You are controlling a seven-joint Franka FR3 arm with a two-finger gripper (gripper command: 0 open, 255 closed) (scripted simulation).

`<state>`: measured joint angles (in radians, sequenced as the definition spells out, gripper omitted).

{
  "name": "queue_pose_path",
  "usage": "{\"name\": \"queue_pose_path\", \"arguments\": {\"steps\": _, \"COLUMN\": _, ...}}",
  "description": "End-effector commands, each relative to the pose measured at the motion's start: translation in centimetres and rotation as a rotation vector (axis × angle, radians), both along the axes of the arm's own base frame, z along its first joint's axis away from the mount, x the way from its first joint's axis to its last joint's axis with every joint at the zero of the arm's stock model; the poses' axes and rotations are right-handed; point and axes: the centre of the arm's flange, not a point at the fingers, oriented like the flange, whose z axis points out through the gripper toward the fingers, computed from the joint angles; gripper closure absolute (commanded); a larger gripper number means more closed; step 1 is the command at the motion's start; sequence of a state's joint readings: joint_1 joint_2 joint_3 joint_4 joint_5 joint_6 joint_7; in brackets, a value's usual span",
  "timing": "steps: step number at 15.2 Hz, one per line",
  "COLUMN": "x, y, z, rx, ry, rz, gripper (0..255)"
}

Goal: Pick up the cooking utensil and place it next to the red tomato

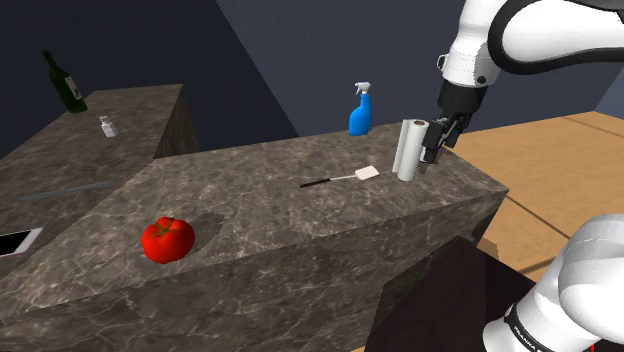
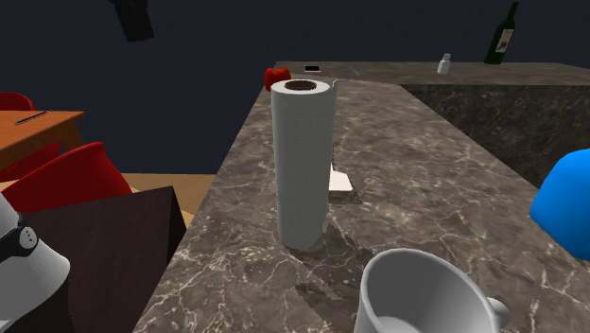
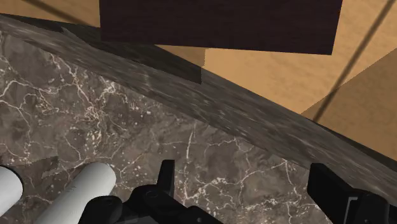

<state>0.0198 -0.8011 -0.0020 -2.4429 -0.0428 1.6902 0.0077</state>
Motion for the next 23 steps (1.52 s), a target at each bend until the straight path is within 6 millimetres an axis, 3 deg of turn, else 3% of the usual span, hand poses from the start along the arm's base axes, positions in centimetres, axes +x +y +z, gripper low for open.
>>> {"name": "queue_pose_path", "arguments": {"steps": 1, "x": 0.0, "y": 0.0, "z": 0.0, "rx": 0.0, "ry": 0.0, "rz": 0.0, "gripper": 0}}
{"name": "queue_pose_path", "arguments": {"steps": 7, "x": 6.0, "y": -3.5, "z": -3.9, "rx": 0.01, "ry": 0.002, "rz": 0.248, "gripper": 0}}
{"name": "queue_pose_path", "arguments": {"steps": 12, "x": 11.6, "y": -5.1, "z": -7.2, "rx": 0.018, "ry": 0.004, "rz": 0.454, "gripper": 0}}
{"name": "queue_pose_path", "arguments": {"steps": 17, "x": 17.3, "y": -5.6, "z": -10.5, "rx": 0.027, "ry": 0.005, "rz": 0.66, "gripper": 0}}
{"name": "queue_pose_path", "arguments": {"steps": 23, "x": 24.2, "y": -4.5, "z": -14.5, "rx": 0.037, "ry": 0.007, "rz": 0.908, "gripper": 0}}
